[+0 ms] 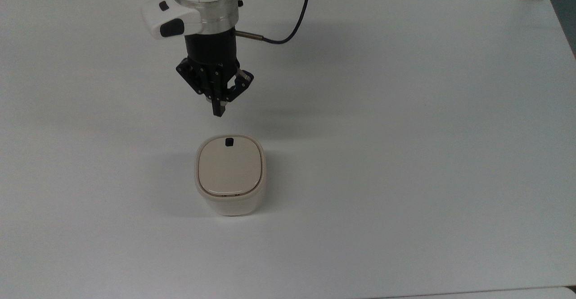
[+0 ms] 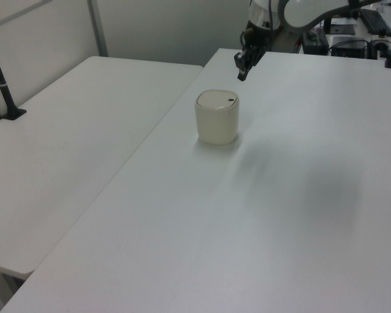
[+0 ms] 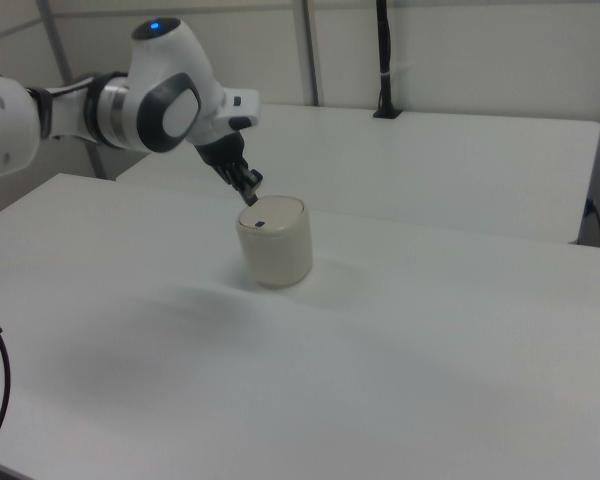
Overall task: Open the trash bin
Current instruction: 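Move the gripper down over the cream bin's lid tab, then hook the lid tab and lift the gripper to flip the lid open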
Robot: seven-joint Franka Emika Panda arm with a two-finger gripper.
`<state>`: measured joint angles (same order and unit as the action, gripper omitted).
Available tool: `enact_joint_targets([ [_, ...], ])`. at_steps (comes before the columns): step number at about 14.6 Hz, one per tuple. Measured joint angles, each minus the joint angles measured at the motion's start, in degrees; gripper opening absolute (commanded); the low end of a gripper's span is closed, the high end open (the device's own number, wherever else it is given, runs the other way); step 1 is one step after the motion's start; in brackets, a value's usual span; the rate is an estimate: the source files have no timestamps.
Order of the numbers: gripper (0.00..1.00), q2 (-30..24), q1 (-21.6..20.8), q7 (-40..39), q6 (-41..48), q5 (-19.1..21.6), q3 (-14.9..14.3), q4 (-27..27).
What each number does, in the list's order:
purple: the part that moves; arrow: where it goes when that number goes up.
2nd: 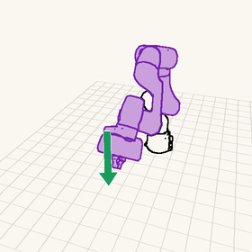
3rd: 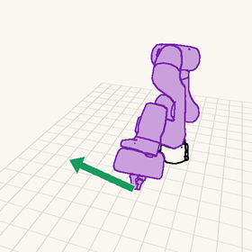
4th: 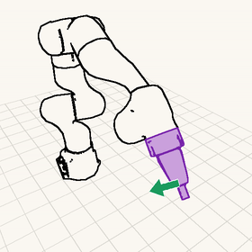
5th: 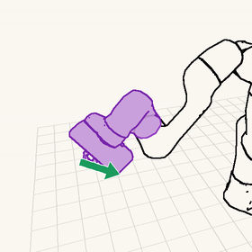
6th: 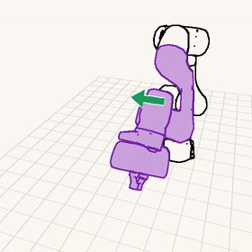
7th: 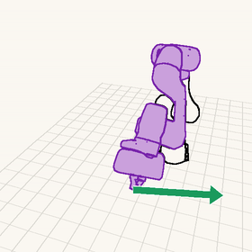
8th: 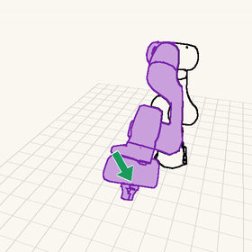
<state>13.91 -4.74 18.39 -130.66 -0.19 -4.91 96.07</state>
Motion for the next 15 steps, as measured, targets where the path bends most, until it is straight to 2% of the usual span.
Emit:
enact_joint_targets([
  [7, 0.0, 5.43, -0.33, 2.93, -7.65, 0.0, 0.02, 0.11],
  [15, 0.0, 7.36, -0.57, 4.99, -10.85, -0.06, 0.01, 0.07],
])
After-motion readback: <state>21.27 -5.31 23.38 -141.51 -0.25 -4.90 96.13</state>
